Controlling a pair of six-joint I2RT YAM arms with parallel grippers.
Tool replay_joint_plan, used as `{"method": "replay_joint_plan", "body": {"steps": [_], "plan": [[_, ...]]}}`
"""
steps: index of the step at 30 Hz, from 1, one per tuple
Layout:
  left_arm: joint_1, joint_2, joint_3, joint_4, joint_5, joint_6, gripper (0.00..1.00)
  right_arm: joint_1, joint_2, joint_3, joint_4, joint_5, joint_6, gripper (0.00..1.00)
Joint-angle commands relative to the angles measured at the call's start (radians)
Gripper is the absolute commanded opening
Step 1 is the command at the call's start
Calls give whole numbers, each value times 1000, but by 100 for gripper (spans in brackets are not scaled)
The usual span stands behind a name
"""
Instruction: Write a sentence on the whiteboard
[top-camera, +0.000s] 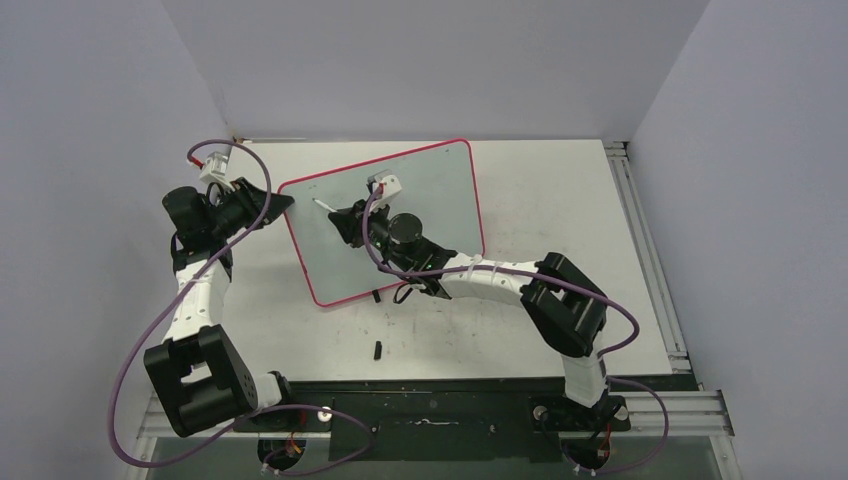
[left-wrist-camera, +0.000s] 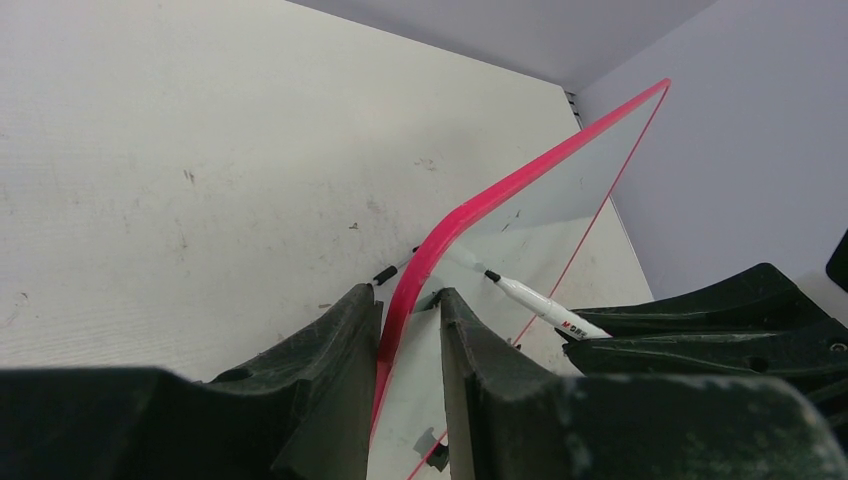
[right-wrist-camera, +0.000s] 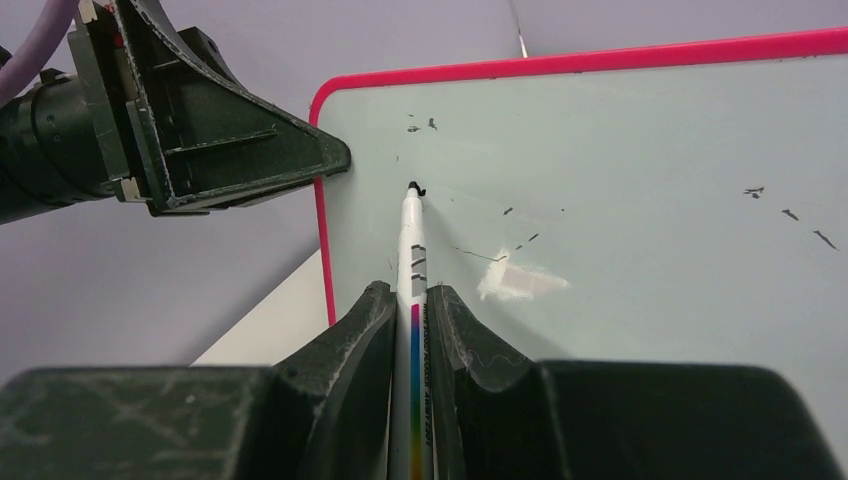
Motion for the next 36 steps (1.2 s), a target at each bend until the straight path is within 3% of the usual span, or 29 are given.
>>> {"method": "replay_joint_plan", "body": {"steps": [1, 11, 26, 36], "plan": [[-4, -6, 4, 45, 25, -4, 25, 6, 45, 39, 15, -5, -4, 5], [-4, -8, 2, 49, 26, -6, 23, 19, 44, 16, 4, 6, -9, 5], [-4, -14, 1, 52, 23, -7, 22, 25, -56, -140, 29, 173, -19, 5], [-4, -14, -1, 50, 23, -5, 21, 42, -52, -159, 12, 140, -28, 5]]}}
